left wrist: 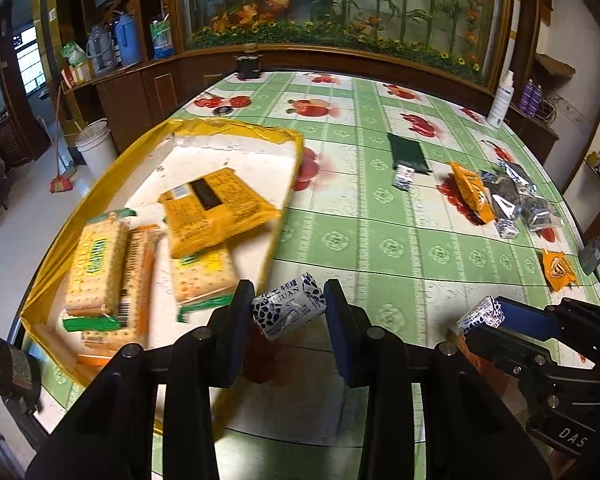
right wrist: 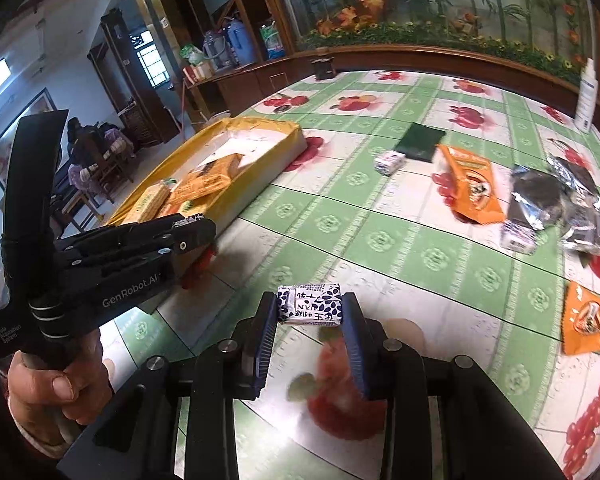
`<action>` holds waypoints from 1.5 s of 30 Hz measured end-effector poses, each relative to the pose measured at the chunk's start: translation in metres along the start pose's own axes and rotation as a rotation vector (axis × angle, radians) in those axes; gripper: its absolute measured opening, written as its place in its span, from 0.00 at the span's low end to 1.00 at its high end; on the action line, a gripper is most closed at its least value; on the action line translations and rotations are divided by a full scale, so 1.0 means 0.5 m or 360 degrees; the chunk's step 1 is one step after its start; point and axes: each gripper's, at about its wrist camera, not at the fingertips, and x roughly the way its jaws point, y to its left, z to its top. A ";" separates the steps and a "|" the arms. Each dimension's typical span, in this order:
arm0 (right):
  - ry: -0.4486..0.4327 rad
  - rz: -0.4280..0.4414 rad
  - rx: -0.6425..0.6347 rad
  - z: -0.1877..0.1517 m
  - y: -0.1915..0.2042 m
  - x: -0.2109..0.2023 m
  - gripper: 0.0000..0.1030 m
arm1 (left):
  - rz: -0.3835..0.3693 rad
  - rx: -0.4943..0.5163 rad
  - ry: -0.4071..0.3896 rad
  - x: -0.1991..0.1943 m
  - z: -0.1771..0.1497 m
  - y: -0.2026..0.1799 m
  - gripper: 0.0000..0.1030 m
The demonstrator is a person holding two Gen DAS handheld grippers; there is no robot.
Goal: Organize snacks
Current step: 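Carry both candies over the yellow tray and open both tools to drop them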
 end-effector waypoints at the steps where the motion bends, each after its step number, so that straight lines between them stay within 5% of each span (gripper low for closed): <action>1: 0.0000 0.0013 -0.0009 0.005 0.008 0.006 0.33 | 0.0015 -0.0014 -0.0002 0.000 0.001 0.011 0.33; 18: -0.0018 0.0224 -0.0183 0.128 0.155 0.115 0.33 | 0.0180 -0.0250 0.0021 0.020 0.008 0.183 0.33; 28: 0.0020 0.0322 -0.0265 0.173 0.223 0.187 0.32 | 0.0243 -0.0245 0.0009 0.024 0.008 0.208 0.33; 45: 0.0080 0.0316 -0.0208 0.181 0.218 0.247 0.37 | 0.0261 -0.0216 0.0016 0.016 0.009 0.210 0.33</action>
